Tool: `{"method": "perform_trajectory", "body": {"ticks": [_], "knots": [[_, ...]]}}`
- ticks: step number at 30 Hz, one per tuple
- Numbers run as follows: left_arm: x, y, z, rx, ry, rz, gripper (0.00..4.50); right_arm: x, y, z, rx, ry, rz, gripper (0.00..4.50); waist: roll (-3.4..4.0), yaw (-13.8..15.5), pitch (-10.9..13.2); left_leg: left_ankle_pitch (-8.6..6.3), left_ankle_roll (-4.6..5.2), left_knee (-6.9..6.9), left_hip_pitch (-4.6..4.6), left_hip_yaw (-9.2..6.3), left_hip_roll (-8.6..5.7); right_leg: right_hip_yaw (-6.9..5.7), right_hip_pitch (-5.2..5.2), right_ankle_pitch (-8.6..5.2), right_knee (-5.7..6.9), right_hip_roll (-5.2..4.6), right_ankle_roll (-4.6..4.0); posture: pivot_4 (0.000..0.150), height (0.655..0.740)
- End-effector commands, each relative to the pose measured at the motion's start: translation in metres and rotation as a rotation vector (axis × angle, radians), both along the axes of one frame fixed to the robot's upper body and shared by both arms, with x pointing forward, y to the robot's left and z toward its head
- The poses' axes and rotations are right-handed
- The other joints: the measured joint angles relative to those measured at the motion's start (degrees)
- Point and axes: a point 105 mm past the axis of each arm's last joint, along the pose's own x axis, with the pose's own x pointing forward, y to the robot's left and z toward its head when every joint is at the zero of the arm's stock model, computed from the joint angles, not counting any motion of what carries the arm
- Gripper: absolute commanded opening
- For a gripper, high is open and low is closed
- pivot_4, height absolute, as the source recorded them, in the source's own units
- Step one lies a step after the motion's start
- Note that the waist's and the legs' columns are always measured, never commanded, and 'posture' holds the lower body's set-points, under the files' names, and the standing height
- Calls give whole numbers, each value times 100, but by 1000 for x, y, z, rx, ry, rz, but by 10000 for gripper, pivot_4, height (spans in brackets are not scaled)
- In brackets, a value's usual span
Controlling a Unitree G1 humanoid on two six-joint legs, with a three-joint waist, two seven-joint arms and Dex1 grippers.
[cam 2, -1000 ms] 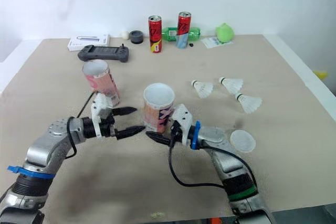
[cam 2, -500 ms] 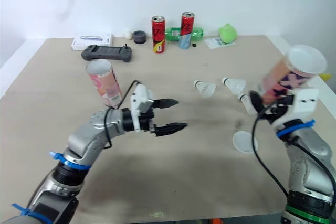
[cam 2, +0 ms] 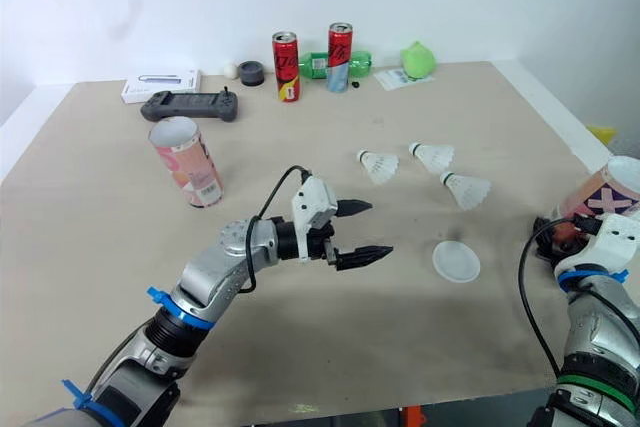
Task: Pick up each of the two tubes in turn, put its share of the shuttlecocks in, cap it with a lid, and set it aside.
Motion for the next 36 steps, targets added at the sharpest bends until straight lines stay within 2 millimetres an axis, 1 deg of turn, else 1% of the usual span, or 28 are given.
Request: {"method": "perform_trajectory", "body": {"ticks": [1, 6, 7, 12, 16, 20, 22, 27, 29, 32, 34, 36], "knots": [[-4, 0, 13, -32, -50, 3, 45000, -3, -5, 2, -5, 12, -12, 40770, 0, 1, 0, 0, 0, 1, 0, 0, -1, 0, 1, 0, 0, -1, 1, 1500, 7400], [0, 7, 12, -29, -50, 28, 45000, -8, -3, -7, 15, 51, -3, 40770, 0, 1, 0, 0, 0, 6, 3, -4, -2, -1, 8, 1, 0, -1, 2, 1500, 7400], [1, 8, 12, -30, -50, 30, 45000, -10, -3, -9, 13, 57, -2, 42358, -1, 2, 0, 0, 0, 6, 3, -4, -3, -1, 8, 1, 0, -1, 2, 1500, 7400], [2, 10, 12, -25, -50, 31, 45000, -18, 3, -13, 11, 75, 15, 42358, -1, 5, 0, 0, 0, 5, 2, -8, -3, -4, 10, -3, -1, -1, 4, 1500, 7400], [3, 11, 12, -23, -52, 30, 45000, -26, 7, -22, 19, 119, 18, 42358, -2, 3, 0, 0, 0, 5, 2, -9, -3, -5, 10, -3, -1, 0, 3, 1500, 7400], [3, 10, 13, -21, -54, 27, 45000, -35, 10, -33, 13, 190, 27, 42358, -4, 4, -1, 0, 0, 7, 2, -12, -3, -5, 13, -3, -1, 0, 3, 1500, 7400], [3, 10, 12, -20, -53, 25, 45000, -40, 11, -42, 46, 246, 21, 42358, -9, 5, -3, 0, 0, 7, 3, -12, -3, -5, 13, -3, -1, 0, 3, 1500, 7400], [2, 11, 12, -21, -50, 25, 45000, -49, 13, -47, 48, 294, 15, 42358, -29, 17, -11, 0, 0, 6, 3, -26, -2, -21, 19, -9, -2, 2, -7, 1500, 7400], [2, 12, 11, -21, -48, 27, 45000, -54, 16, -54, 67, 336, 20, 42358, -32, 26, -12, 0, 0, 5, 3, -27, -2, -23, 19, -10, -2, 1, -8, 1500, 7400], [2, 13, 10, -20, -45, 30, 45000, -63, 22, -65, 101, 398, 29, 42358, -55, 40, -23, 0, 0, 3, 3, -34, 0, -31, 21, -14, -2, 3, -13, 1500, 7400], [2, 13, 10, -21, -44, 32, 45000, -70, 27, -75, 131, 439, 34, 42358, -101, 61, -54, 0, 0, 0, 4, -43, 3, -40, 23, -19, -1, 5, -21, 1500, 7400], [2, 14, 10, -21, -44, 33, 45000, -76, 33, -84, 162, 482, 46, 42358, -123, 82, -69, 0, 0, -2, 5, -51, 7, -49, 27, -22, -2, 8, -27, 1500, 7400]]}}
